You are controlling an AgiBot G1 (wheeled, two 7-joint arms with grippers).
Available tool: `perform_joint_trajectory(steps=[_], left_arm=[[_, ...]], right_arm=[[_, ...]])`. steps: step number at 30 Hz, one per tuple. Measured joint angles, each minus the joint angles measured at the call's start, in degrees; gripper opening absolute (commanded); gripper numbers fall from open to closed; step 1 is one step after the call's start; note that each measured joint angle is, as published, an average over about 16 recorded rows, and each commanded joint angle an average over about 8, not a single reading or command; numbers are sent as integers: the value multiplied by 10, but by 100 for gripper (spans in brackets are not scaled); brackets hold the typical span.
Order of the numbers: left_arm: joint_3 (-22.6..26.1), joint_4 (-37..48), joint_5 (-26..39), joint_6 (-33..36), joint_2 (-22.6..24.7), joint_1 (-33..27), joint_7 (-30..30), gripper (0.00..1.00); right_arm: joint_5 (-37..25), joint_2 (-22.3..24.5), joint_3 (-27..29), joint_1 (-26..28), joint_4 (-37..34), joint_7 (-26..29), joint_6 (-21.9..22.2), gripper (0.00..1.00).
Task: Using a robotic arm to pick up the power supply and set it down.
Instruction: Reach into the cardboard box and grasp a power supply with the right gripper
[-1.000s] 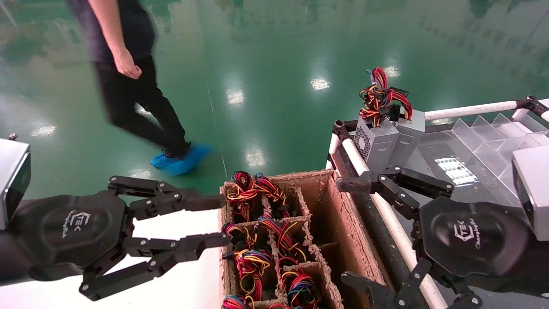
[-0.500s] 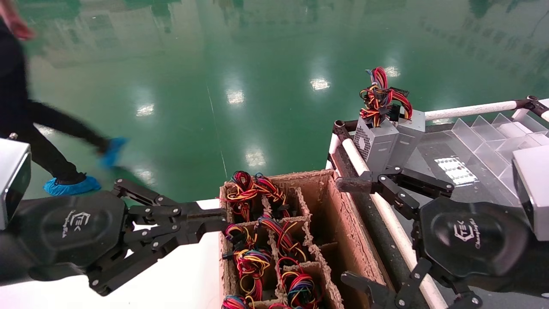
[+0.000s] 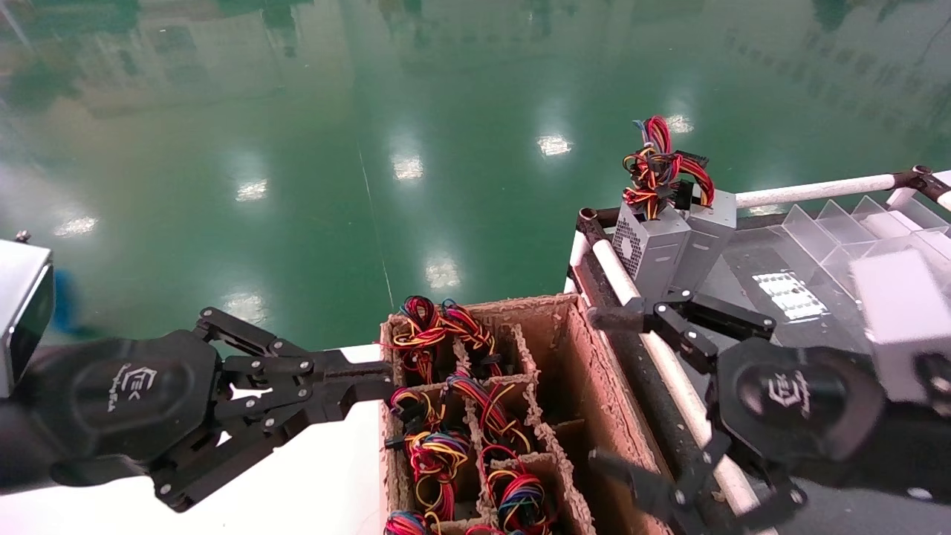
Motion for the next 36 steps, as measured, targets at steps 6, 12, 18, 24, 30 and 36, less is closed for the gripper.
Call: perform_joint_trajectory(steps=[6, 12, 18, 24, 30, 36], left_arm=[[0, 0, 0, 0, 0, 0, 0, 100], [0, 0, 0, 0, 0, 0, 0, 100], [0, 0, 0, 0, 0, 0, 0, 100], [0, 0, 0, 0, 0, 0, 0, 100], [0, 0, 0, 0, 0, 0, 0, 100], [0, 0, 0, 0, 0, 0, 0, 100]], right_arm=[[-53, -4, -31, 17, -5, 22, -3, 100], [-110, -16, -84, 48, -13, 55, -34, 100], [-147, -31, -148, 82, -29, 71, -65, 73], [-153, -43, -197, 103, -48, 55, -72, 3], [-149, -51, -223, 109, -56, 29, -62, 0], [-152, -57, -233, 107, -44, 14, -44, 0]])
